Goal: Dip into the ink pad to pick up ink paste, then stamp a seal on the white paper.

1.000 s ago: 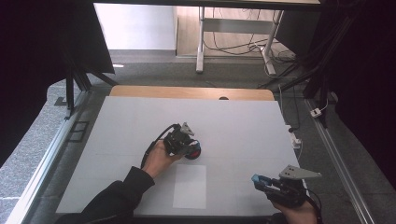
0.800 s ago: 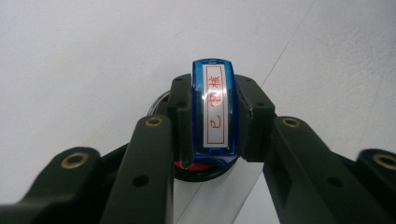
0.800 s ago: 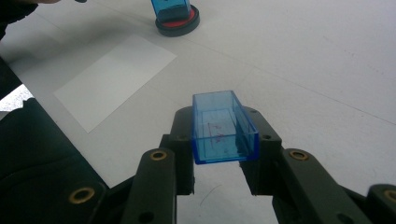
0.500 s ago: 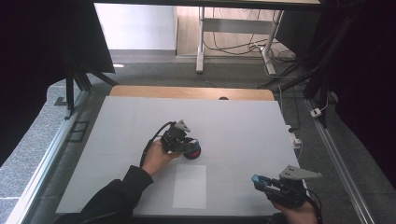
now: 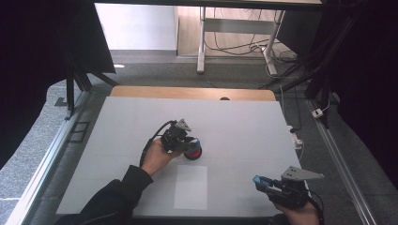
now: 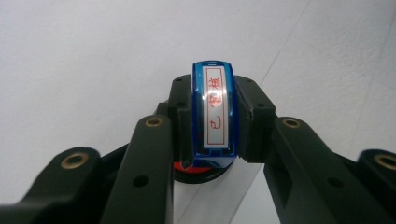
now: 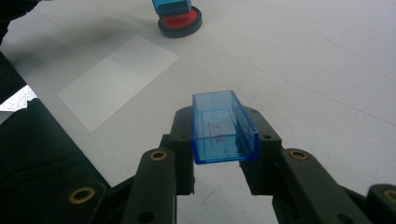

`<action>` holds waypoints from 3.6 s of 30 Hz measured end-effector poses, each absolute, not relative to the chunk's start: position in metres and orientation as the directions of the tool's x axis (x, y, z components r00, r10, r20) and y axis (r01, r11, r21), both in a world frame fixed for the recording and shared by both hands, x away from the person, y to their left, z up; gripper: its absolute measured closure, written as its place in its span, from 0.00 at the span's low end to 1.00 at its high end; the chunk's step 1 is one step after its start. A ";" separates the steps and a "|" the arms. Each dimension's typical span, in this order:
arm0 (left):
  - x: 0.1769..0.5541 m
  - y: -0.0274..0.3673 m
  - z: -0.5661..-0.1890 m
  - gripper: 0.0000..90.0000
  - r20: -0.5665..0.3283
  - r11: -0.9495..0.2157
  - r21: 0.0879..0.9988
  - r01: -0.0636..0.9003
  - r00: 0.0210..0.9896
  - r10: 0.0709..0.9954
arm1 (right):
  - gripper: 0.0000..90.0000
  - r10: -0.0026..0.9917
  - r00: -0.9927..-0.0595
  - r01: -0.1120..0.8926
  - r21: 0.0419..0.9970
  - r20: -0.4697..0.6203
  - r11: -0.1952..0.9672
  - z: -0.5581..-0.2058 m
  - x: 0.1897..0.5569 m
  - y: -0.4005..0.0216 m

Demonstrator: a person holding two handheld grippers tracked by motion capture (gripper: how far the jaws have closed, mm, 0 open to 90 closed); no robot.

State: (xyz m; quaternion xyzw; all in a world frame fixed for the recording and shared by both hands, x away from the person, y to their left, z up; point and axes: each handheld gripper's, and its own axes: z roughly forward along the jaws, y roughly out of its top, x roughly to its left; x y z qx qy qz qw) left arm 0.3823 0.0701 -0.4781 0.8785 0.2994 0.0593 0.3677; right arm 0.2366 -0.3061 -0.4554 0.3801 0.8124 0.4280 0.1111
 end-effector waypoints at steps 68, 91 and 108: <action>0.299 0.105 -0.440 0.78 -0.205 -0.506 0.745 0.436 0.870 0.448 | 0.76 0.702 -0.696 0.515 0.784 0.148 0.345 -0.455 0.237 -0.306; 0.293 0.103 -0.455 0.78 -0.218 -0.510 0.733 0.451 0.865 0.451 | 0.76 0.700 -0.699 0.516 0.781 0.147 0.351 -0.455 0.236 -0.305; 0.297 0.084 -0.484 0.78 -0.169 -0.579 0.691 0.432 0.876 0.452 | 0.76 0.696 -0.704 0.512 0.778 0.139 0.363 -0.455 0.236 -0.305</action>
